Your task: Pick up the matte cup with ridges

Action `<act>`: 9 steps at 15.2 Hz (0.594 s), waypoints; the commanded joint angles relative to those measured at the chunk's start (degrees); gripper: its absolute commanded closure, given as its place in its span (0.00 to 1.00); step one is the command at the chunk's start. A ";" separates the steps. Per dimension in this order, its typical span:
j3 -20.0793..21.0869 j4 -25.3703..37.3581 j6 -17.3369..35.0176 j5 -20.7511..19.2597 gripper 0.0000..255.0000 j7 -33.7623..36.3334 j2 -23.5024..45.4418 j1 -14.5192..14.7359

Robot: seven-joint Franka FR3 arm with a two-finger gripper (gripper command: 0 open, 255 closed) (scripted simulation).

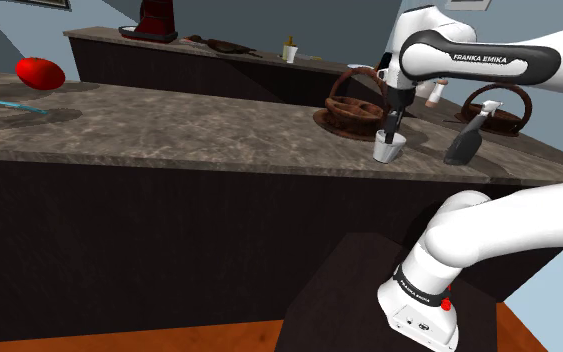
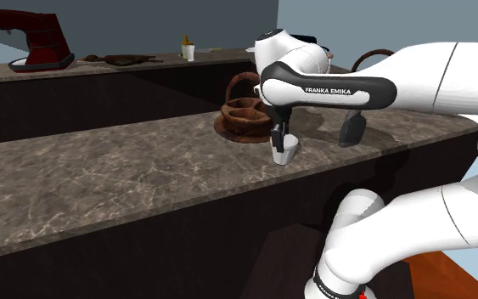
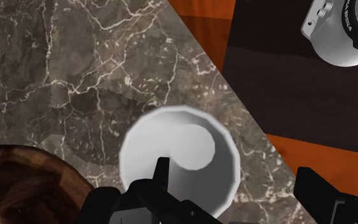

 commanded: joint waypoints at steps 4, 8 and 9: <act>-0.75 -3.74 3.47 -0.75 0.00 0.86 -0.24 -0.19; -0.85 -4.23 3.92 -0.85 1.00 0.97 -0.26 -0.21; -0.87 -4.22 3.93 -0.86 1.00 0.96 -0.25 -0.22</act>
